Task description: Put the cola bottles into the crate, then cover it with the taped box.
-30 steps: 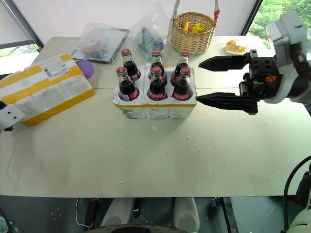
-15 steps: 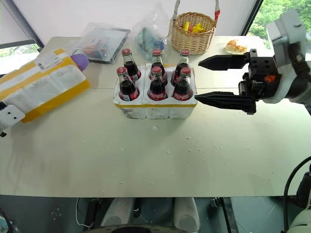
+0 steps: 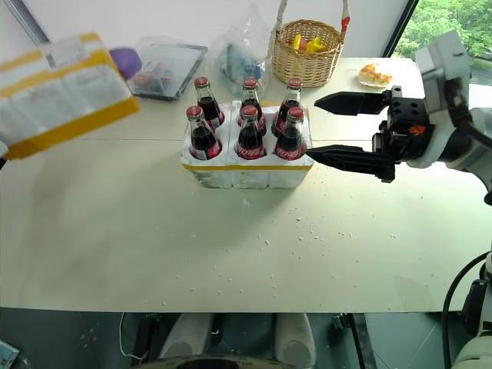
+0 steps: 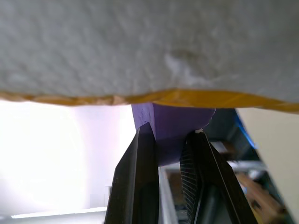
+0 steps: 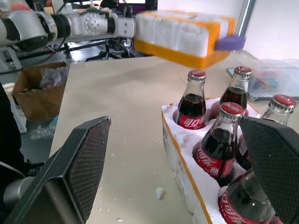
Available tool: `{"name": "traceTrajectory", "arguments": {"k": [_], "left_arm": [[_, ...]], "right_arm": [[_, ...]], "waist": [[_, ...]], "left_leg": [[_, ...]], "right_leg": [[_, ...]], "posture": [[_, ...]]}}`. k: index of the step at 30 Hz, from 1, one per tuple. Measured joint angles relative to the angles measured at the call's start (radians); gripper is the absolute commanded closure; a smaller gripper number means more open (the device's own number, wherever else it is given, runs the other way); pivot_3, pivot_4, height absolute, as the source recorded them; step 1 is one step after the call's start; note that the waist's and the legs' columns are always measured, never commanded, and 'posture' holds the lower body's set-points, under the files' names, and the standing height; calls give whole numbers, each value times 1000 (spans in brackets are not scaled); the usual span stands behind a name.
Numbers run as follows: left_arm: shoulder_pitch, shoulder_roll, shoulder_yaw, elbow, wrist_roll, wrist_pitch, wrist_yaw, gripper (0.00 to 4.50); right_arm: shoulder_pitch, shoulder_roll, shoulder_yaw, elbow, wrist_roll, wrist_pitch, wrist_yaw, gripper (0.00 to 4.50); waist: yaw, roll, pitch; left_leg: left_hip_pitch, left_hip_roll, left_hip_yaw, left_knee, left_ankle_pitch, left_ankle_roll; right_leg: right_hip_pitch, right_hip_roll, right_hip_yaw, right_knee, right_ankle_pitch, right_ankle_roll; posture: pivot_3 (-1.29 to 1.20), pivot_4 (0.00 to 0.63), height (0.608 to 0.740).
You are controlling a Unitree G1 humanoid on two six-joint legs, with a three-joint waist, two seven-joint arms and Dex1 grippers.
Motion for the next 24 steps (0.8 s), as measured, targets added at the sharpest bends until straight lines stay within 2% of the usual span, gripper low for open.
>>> {"name": "traceTrajectory", "arguments": {"k": [10, 20, 24], "left_arm": [[-110, 6, 23, -308, -91, 51, -233, 4347], [-181, -149, 5, -648, -166, 239, -448, 4347], [-185, -193, -41, -828, -152, 395, -547, 4347]], "right_arm": [[7, -30, -3, 121, -76, -55, 28, 0], [60, -50, -65, 166, -105, -61, 35, 0], [114, -40, -74, 163, -114, -65, 25, 0]], "waist": [[-1, 0, 0], [-4, 0, 0], [-4, 0, 0]], "left_leg": [[0, 0, 0, 0, 0, 0], [0, 0, 0, 1, 0, 1], [0, 0, 0, 1, 0, 1]], "right_leg": [[0, 1, 0, 1, 0, 0], [0, 1, 1, 1, 0, 0], [0, 1, 1, 2, 0, 0]], "posture": [[0, 150, 737], [0, 150, 737], [0, 150, 737]]}}
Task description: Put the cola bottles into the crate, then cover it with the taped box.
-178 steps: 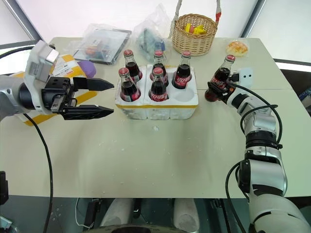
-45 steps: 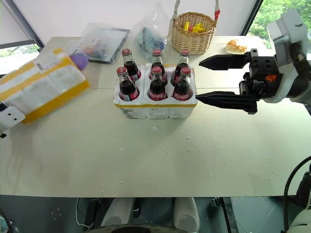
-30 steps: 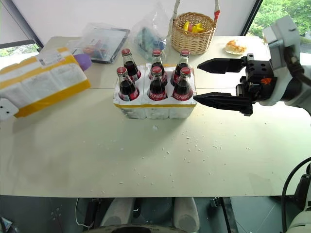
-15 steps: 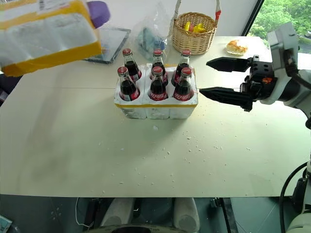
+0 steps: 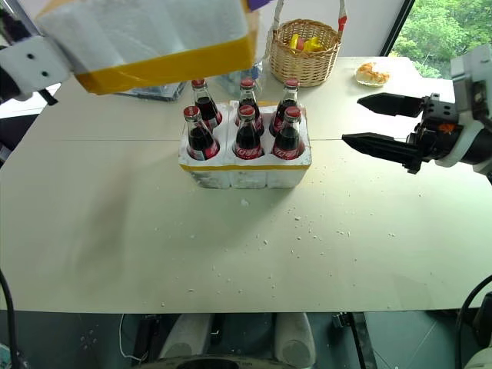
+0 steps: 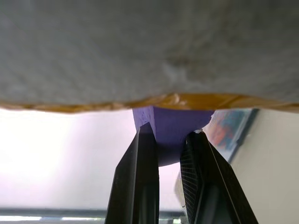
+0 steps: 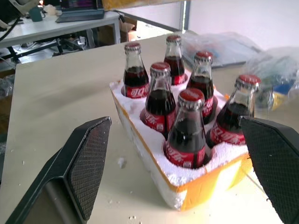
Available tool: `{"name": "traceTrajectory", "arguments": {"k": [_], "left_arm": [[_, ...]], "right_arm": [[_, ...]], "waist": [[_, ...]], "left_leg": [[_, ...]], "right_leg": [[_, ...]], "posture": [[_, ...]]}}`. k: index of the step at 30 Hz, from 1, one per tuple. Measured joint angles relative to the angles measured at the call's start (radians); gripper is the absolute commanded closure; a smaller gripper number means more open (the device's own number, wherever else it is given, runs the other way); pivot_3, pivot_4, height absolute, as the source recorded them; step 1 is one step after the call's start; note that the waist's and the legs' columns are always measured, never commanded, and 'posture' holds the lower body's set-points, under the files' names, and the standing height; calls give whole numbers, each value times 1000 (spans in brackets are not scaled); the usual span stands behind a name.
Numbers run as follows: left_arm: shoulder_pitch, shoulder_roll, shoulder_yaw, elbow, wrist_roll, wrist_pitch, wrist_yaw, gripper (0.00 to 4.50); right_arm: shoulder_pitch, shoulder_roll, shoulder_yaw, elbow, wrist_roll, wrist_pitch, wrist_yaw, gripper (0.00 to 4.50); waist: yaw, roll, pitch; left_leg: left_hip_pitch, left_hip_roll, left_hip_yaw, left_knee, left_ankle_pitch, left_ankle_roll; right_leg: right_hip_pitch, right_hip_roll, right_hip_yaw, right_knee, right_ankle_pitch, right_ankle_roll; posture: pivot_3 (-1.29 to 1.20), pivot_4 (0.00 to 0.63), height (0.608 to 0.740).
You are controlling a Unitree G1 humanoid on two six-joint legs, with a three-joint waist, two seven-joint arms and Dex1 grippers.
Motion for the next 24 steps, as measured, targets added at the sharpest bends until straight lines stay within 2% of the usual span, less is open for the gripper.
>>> {"name": "traceTrajectory", "arguments": {"k": [5, 12, 24], "left_arm": [[0, -44, -55, -218, 39, 194, -98, 4347], [-48, -49, -127, -352, 154, 338, -197, 4347], [-28, -45, -193, -469, 317, 318, -266, 4347]], "right_arm": [[26, 19, -17, -2, 0, -9, -21, 0], [55, 61, -23, -18, 2, -22, -49, 0], [63, 101, -23, -27, 3, -34, -73, 0]], "waist": [[-1, 0, 0], [1, 0, 0], [0, 0, 0]], "left_leg": [[0, 1, 0, 0, 0, 0], [0, 2, 0, 0, 0, 0], [0, 3, -1, 0, 0, 0]], "right_leg": [[0, 1, 1, 0, 0, 0], [0, 3, 2, 0, 0, 0], [0, 5, 2, -1, 0, 0]], "posture": [[0, 150, 737], [0, 150, 737], [0, 150, 737]]}}
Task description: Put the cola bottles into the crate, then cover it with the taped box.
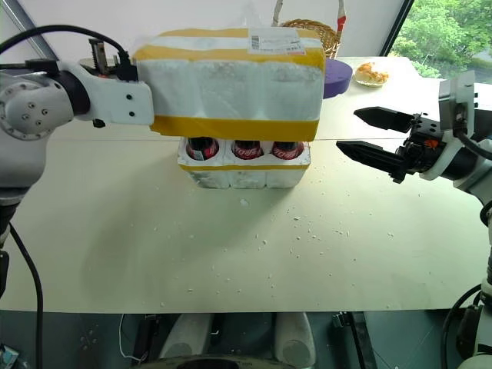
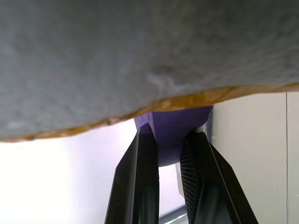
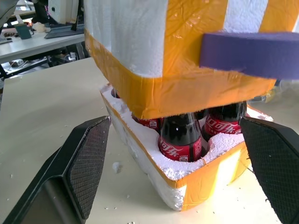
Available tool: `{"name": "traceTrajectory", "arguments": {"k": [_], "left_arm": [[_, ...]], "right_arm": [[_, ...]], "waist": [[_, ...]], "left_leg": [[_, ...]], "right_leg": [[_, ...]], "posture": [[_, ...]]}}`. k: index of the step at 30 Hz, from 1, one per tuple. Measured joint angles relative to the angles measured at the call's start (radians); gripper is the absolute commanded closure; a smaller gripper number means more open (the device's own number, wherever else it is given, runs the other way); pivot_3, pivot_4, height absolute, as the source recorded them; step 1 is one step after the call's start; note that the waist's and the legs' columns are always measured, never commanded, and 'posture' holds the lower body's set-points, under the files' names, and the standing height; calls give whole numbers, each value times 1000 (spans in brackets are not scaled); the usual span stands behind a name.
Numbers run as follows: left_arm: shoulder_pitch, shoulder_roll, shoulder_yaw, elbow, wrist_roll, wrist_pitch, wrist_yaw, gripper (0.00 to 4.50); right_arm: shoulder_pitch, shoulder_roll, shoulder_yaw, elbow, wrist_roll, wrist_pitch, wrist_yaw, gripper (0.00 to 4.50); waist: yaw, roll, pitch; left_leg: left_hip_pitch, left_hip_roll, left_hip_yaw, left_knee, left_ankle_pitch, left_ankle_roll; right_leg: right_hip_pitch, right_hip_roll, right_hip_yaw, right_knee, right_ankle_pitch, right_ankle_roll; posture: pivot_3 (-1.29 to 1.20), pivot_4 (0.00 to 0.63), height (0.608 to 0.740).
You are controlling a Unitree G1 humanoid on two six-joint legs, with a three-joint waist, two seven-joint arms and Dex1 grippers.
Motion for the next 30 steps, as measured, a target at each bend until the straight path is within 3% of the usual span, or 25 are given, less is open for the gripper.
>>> {"name": "traceTrajectory", "arguments": {"k": [10, 16, 24, 30], "left_arm": [[66, -1, 5, -28, 61, -45, 5, 4347], [125, -13, 9, -32, 81, -76, 28, 1488], [176, -22, 78, -69, 59, -107, 51, 1488], [330, -17, 219, -172, -132, -93, -19, 1488]], "right_arm": [[-6, 30, 3, 2, -1, -13, -6, 0], [-34, 32, 30, 19, -3, -27, -3, 0], [-57, 33, 61, 51, -17, -39, 14, 0], [-61, 31, 75, 68, -42, -52, 41, 0]], "waist": [[-1, 0, 0], [1, 0, 0], [1, 0, 0], [-3, 0, 0]], "left_leg": [[0, 0, 0, 0, 0, 0], [0, 0, 0, 0, 0, 0], [0, 0, 0, 0, 0, 0], [1, 1, 0, 0, 0, 0]], "right_leg": [[0, 0, 0, 0, 0, 0], [0, 0, 0, 0, 0, 0], [0, 0, 1, 0, 0, 0], [0, 1, 1, 0, 1, -1]], "posture": [[0, 150, 737], [0, 150, 737], [0, 150, 737], [0, 150, 737]]}}
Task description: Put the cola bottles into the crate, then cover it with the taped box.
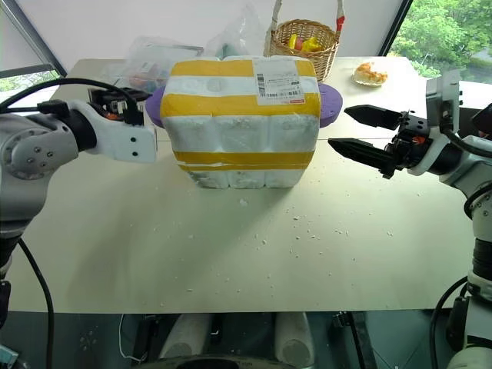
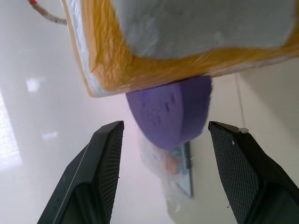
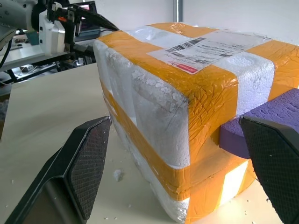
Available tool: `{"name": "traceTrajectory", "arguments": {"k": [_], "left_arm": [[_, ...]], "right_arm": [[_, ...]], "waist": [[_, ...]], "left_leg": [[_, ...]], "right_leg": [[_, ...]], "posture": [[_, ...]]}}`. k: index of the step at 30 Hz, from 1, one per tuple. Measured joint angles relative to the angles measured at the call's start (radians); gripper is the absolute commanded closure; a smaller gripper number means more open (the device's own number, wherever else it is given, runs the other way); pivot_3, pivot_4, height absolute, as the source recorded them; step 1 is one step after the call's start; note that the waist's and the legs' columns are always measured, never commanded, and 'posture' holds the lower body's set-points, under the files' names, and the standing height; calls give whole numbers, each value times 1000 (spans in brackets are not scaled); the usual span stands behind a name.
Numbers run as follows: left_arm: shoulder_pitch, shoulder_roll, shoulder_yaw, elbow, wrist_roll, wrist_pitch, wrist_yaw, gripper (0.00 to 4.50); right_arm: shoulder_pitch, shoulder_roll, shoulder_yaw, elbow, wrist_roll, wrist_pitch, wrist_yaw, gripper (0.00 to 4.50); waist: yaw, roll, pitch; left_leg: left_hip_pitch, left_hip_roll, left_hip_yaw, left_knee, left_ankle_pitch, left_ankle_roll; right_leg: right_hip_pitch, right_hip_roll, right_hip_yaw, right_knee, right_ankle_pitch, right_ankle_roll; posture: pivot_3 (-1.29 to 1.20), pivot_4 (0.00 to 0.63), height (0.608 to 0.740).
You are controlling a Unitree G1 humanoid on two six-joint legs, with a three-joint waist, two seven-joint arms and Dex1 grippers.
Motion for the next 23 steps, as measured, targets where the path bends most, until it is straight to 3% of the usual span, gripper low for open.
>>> {"name": "traceTrajectory", "arguments": {"k": [5, 8, 9, 12, 18, 23], "left_arm": [[-11, -30, 185, 54, -170, 150, 4, 1488], [-86, -124, 355, 86, -437, 511, -47, 1488], [-86, -129, 433, 105, -567, 674, -106, 1488], [-7, -76, 583, 157, -823, 947, -259, 1488], [262, 77, 654, 257, -988, 981, -459, 1488], [257, 110, 637, 328, -1034, 900, -470, 1488]], "right_arm": [[12, -3, 2, 30, -28, -12, 22, 0], [11, -3, 3, 31, -32, -13, 32, 0], [12, -3, 3, 33, -37, -14, 36, 0], [17, -13, 8, 57, -53, -14, 48, 0], [60, -52, 7, 64, -70, -13, 96, 0], [111, -67, 8, 60, -77, -12, 126, 0]], "waist": [[6, 0, 0], [4, 0, 0], [-1, 0, 0], [-20, 0, 0], [-22, 1, 0], [-5, 1, 0]], "left_leg": [[0, 1, -1, 1, 0, 0], [1, 1, -1, 2, 0, 0], [1, 1, -1, 2, 0, 0], [2, 2, -1, 0, 0, 0], [4, 3, -1, -1, 0, 0], [4, 3, 0, 0, 0, 0]], "right_leg": [[1, 1, 0, 0, 1, -1], [2, 1, 0, 0, 1, -1], [2, 1, 0, 0, 1, 0], [1, 2, 0, 1, 0, -1], [2, 3, 0, 0, 0, -2], [4, 2, 0, -2, 0, -6]], "posture": [[0, 150, 737], [0, 150, 737], [0, 150, 737], [0, 150, 737], [0, 150, 737], [0, 150, 737]]}}
